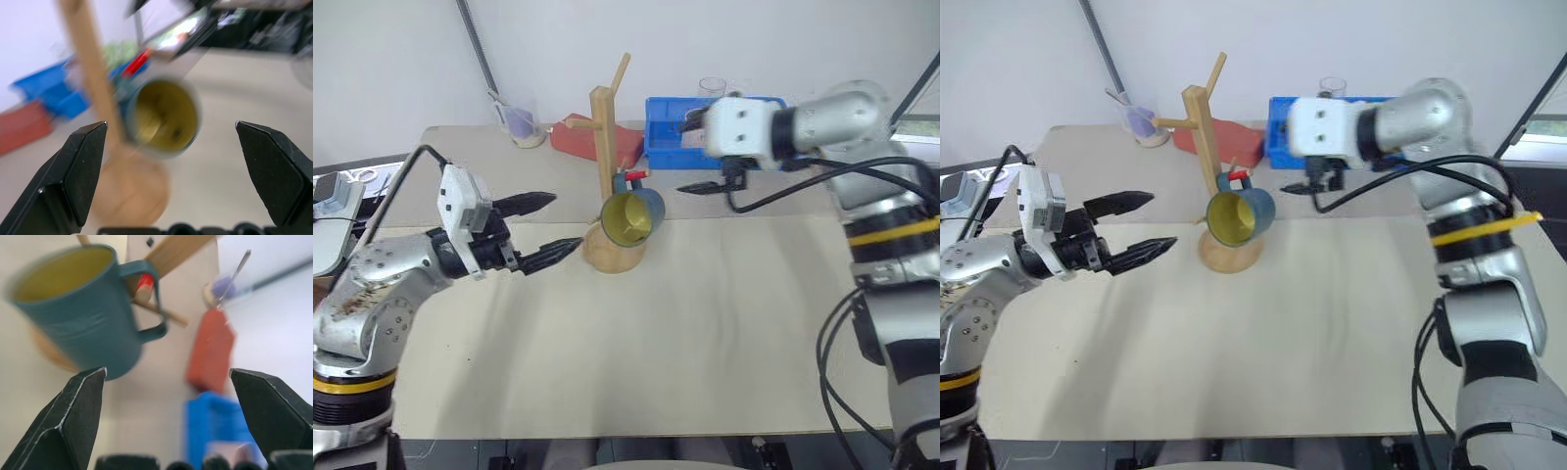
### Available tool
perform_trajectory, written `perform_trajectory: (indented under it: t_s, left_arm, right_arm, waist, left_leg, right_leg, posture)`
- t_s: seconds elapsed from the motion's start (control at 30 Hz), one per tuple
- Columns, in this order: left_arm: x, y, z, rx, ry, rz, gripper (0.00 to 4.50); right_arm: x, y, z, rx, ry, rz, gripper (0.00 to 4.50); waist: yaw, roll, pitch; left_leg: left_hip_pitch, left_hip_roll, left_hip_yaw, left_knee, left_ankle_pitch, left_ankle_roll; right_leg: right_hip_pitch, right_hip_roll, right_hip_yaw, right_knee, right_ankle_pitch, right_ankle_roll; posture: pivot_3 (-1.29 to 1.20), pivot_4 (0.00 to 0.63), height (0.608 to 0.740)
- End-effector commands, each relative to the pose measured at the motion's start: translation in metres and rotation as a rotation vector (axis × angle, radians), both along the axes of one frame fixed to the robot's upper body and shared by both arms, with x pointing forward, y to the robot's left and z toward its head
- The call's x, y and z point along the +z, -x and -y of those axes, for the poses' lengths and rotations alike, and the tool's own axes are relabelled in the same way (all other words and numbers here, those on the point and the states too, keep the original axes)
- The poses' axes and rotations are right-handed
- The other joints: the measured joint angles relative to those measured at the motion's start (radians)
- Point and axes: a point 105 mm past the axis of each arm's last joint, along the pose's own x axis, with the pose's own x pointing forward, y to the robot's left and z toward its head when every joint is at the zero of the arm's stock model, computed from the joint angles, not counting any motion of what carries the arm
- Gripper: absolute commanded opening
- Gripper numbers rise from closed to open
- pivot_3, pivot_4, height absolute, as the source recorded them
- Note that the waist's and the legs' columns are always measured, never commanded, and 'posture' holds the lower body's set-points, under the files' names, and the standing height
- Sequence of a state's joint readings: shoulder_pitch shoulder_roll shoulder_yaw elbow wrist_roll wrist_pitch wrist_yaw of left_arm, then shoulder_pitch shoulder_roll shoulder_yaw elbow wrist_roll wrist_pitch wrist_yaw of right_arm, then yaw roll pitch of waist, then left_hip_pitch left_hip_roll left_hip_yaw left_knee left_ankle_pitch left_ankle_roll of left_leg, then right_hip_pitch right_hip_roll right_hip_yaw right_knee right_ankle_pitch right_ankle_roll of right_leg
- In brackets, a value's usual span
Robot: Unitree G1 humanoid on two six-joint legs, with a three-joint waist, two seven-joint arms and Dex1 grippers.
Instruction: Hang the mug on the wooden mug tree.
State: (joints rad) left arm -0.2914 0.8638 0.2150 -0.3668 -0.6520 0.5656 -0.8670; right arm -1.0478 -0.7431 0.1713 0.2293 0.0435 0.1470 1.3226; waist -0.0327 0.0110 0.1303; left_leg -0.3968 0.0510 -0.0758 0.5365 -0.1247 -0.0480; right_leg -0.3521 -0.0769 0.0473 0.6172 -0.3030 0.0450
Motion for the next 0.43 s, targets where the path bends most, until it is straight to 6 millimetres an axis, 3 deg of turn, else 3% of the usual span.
perform_trajectory:
  t_s: [0.03,0.2,0.43]
  left_arm:
    - [0.006,-0.001,-0.016,0.049,-0.072,0.026,4.50]
    - [0.018,-0.006,-0.030,0.086,-0.074,0.035,4.50]
    - [0.023,-0.009,-0.028,0.077,-0.058,0.030,4.50]
  right_arm:
    - [0.021,0.027,0.010,0.039,-0.149,-0.072,4.48]
    - [0.029,0.052,0.009,0.047,-0.299,-0.152,4.48]
    - [0.031,0.058,0.005,0.028,-0.337,-0.155,4.48]
  waist:
    - [-0.002,0.000,0.000]
    - [-0.011,0.000,0.000]
    - [-0.009,-0.001,0.001]
  left_leg:
    - [0.000,0.000,0.000,0.000,0.000,0.000]
    - [0.001,0.000,0.000,-0.001,-0.001,-0.002]
    - [0.001,0.000,0.001,0.000,-0.003,-0.004]
  right_leg:
    - [0.000,0.000,0.000,0.000,0.000,0.000]
    - [-0.001,0.000,0.001,0.000,0.000,0.000]
    - [-0.001,-0.001,0.001,-0.002,0.000,0.000]
  posture:
    - [0.00,0.150,0.740]
    - [0.00,0.150,0.740]
    - [0.00,0.150,0.740]
